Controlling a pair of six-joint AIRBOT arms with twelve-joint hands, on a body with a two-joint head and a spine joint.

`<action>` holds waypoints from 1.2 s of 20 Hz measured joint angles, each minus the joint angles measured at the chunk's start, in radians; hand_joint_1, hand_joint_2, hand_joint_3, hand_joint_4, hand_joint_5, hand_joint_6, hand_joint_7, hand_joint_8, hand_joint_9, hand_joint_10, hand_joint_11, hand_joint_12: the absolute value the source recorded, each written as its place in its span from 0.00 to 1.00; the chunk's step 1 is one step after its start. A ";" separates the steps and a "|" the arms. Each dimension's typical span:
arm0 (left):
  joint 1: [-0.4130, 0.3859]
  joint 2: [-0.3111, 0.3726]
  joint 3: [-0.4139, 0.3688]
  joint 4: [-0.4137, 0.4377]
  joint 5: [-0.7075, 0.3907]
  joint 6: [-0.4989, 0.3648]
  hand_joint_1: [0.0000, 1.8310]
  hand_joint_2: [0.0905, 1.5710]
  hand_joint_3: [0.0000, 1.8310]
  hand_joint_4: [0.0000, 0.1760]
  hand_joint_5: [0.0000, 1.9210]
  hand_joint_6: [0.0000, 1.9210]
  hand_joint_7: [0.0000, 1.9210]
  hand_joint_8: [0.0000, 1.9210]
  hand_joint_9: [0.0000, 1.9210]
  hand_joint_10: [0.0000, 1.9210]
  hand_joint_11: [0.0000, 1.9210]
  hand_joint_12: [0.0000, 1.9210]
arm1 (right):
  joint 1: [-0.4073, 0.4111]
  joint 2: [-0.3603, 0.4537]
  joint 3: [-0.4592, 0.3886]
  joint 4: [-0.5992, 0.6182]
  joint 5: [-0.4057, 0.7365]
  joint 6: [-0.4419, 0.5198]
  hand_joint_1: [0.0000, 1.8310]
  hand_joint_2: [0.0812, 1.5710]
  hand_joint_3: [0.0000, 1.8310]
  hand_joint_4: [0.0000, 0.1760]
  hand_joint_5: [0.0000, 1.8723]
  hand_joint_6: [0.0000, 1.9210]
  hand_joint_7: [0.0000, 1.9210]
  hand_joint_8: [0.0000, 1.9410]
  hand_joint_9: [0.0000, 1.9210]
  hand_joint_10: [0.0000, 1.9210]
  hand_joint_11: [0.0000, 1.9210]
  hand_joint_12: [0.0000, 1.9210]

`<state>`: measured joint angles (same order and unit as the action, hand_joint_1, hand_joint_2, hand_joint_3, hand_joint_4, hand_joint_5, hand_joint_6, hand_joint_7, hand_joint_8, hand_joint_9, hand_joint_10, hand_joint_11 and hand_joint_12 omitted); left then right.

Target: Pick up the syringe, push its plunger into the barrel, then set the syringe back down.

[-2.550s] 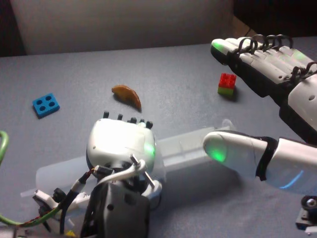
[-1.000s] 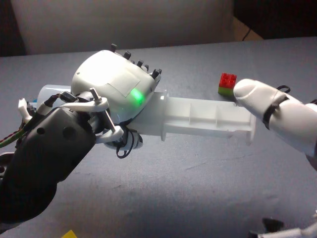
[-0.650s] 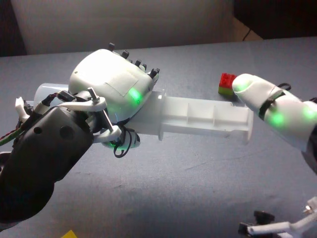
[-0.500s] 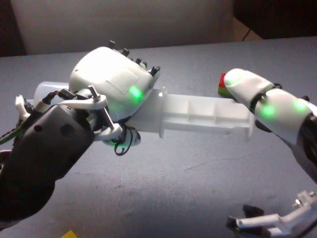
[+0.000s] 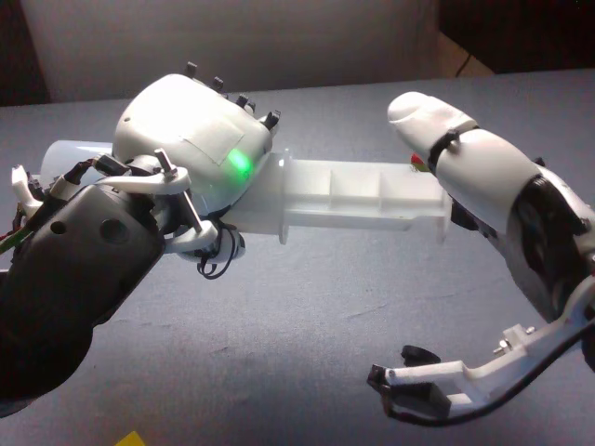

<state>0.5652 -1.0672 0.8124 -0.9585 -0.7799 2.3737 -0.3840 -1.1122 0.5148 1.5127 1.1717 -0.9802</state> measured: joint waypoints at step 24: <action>-0.003 0.006 0.008 -0.022 -0.011 0.019 0.81 0.74 0.00 0.00 0.35 0.69 0.36 0.63 0.43 0.61 0.38 0.84 | 0.058 -0.211 0.100 -0.055 0.018 -0.057 0.03 0.64 0.00 0.00 0.05 0.00 0.05 0.00 0.05 0.00 0.00 0.22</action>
<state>0.5621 -1.0607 0.8207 -0.9802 -0.7906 2.3932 -0.3264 -1.3235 0.6144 1.4578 1.1892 -1.0374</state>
